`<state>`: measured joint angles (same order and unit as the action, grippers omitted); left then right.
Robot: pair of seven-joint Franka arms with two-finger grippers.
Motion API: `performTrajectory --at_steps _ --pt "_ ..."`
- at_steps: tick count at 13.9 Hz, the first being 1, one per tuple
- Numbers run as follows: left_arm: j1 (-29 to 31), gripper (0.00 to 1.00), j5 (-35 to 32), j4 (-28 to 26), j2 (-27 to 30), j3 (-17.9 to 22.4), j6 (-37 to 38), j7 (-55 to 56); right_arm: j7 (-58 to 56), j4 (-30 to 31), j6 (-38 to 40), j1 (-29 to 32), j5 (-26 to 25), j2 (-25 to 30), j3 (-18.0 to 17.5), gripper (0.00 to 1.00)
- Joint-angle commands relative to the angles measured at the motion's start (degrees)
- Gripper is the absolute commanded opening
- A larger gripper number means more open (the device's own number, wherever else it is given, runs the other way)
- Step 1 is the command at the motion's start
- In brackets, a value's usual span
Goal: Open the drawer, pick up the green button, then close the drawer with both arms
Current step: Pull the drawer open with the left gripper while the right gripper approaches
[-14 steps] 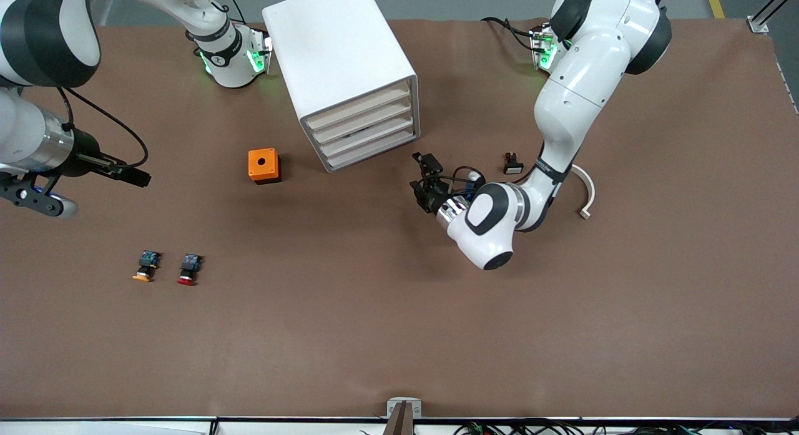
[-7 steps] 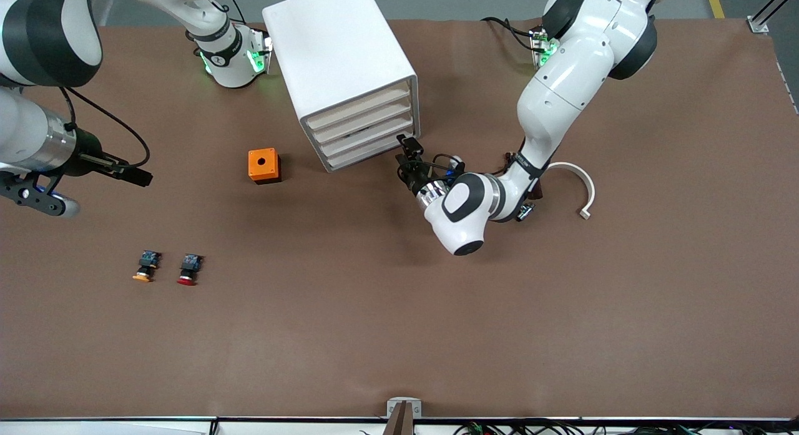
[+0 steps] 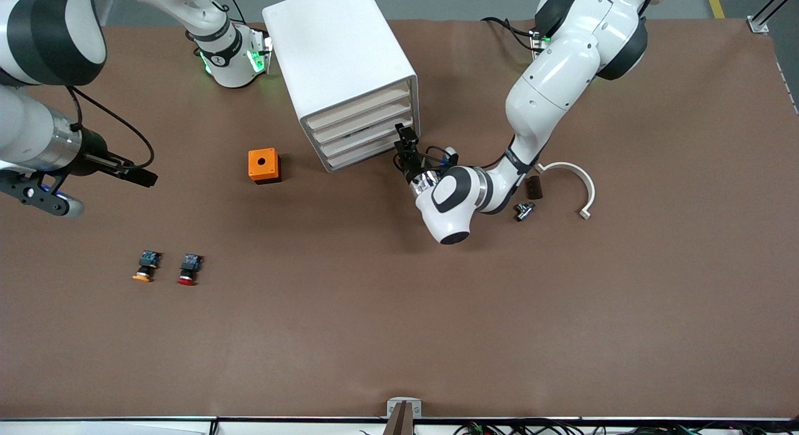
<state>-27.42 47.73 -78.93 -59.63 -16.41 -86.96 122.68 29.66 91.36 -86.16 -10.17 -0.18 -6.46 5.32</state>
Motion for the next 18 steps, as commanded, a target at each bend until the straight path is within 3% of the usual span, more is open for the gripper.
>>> performTrajectory --at_steps 1,5,9,12,18 --pt "-0.9 0.56 1.0 -0.4 -0.2 -0.2 0.7 0.7 3.6 0.1 -0.3 -1.8 0.7 0.2 0.2 1.00" --pt "-2.7 0.29 1.1 -0.6 -0.1 -0.2 1.3 0.3 4.9 0.1 -1.0 -2.7 0.7 0.1 0.2 1.00" --pt "-3.7 0.21 0.9 -0.6 0.1 0.0 1.7 0.3 16.9 0.1 -5.6 -9.3 0.8 -0.7 0.2 1.00" --pt "-3.6 0.12 0.9 -0.4 0.1 0.1 1.7 0.6 23.2 0.3 -11.6 -13.2 1.7 -5.2 0.2 1.00" --pt "-0.7 0.10 1.4 0.0 0.2 0.6 1.7 1.0 30.7 0.3 -15.0 -17.2 1.8 -8.7 0.2 1.00"
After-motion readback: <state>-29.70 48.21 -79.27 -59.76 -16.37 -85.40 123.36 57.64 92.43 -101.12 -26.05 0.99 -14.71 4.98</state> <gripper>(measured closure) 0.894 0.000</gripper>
